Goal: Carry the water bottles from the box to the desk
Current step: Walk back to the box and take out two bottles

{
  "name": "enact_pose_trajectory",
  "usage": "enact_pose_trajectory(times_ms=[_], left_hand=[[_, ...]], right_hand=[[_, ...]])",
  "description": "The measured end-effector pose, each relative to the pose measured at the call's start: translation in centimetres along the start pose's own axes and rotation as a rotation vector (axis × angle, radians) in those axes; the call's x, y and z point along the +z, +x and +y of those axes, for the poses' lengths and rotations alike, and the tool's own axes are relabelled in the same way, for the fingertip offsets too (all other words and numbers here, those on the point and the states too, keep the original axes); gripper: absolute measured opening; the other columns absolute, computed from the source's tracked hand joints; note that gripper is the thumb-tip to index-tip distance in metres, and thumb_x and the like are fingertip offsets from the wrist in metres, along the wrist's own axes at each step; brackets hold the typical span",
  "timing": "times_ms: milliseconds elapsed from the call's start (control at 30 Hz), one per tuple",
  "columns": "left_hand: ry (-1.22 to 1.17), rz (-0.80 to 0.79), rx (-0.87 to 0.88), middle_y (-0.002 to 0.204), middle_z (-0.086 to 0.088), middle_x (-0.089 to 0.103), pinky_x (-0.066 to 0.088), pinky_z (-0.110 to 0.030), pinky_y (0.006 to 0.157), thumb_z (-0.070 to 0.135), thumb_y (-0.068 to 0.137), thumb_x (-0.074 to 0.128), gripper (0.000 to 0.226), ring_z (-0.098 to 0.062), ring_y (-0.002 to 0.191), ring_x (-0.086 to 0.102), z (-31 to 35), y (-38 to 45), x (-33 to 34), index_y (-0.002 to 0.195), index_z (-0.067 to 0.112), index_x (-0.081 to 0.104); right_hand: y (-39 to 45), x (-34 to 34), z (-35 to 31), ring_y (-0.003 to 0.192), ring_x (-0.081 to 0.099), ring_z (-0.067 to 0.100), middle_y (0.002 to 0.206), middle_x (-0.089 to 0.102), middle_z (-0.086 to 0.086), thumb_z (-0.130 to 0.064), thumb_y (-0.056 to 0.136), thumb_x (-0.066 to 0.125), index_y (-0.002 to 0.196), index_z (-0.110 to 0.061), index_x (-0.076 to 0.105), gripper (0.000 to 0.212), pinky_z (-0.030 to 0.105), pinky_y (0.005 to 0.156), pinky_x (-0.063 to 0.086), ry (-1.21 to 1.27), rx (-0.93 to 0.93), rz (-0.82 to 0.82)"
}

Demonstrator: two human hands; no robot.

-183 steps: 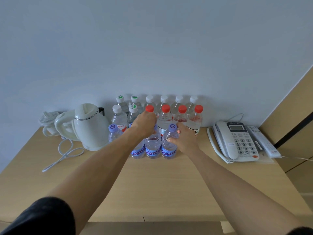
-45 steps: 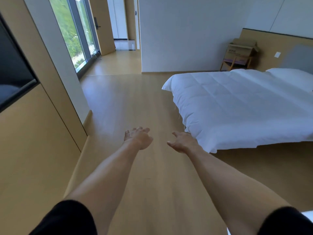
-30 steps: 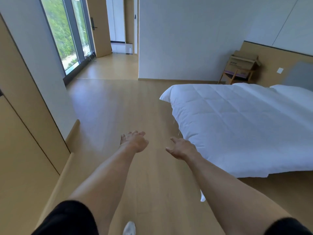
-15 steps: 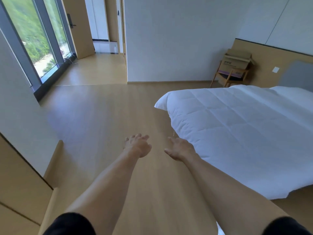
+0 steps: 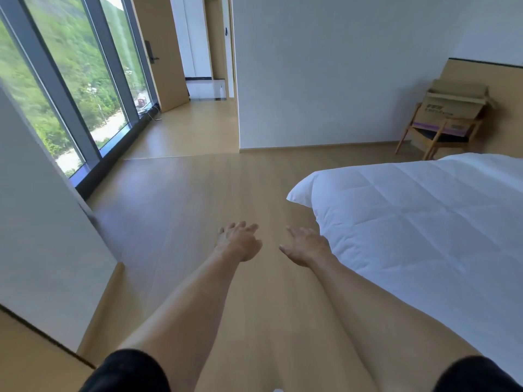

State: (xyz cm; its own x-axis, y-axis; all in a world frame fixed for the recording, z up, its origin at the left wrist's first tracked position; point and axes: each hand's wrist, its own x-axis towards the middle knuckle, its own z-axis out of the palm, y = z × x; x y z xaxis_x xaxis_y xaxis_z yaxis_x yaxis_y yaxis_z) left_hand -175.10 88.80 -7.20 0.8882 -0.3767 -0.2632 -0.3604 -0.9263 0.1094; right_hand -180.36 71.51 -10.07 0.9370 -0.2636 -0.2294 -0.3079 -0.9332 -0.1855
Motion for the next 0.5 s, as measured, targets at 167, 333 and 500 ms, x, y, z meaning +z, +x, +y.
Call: enact_pose_trajectory(times_ms=[167,333,500], left_hand=[[-0.005,0.014,-0.045,0.165,0.0,0.024,0.02,-0.045,0.121,0.051,0.103,0.036,0.057,-0.024,0.151,0.024,-0.2,9.9,-3.8,0.157,0.034,0.026],[-0.021,-0.015,-0.062,0.165,-0.001,0.025,0.02,-0.045,0.121,0.051,0.103,0.036,0.057,-0.024,0.151,0.025,-0.1,17.7,-5.1,0.157,0.034,0.026],[-0.034,-0.019,-0.024,0.165,-0.002,0.026,0.022,-0.042,0.121,0.051,0.103,0.038,0.058,-0.024,0.15,0.026,0.0,25.9,-6.0,0.157,0.034,0.027]], right_hand=[[10.4,-3.4,0.5,0.145,0.032,0.026,0.155,0.041,0.005,-0.059,0.097,0.042,0.155,-0.03,0.029,0.066,0.044,0.116,0.03,-0.005,-0.018,-0.017],[17.9,-5.3,0.8,0.145,0.032,0.026,0.154,0.041,0.006,-0.059,0.098,0.041,0.156,-0.031,0.029,0.066,0.045,0.115,0.028,-0.034,-0.038,-0.033],[24.9,-6.3,1.7,0.145,0.032,0.026,0.155,0.041,0.002,-0.059,0.097,0.042,0.155,-0.031,0.03,0.065,0.044,0.114,0.03,-0.039,-0.011,-0.048]])
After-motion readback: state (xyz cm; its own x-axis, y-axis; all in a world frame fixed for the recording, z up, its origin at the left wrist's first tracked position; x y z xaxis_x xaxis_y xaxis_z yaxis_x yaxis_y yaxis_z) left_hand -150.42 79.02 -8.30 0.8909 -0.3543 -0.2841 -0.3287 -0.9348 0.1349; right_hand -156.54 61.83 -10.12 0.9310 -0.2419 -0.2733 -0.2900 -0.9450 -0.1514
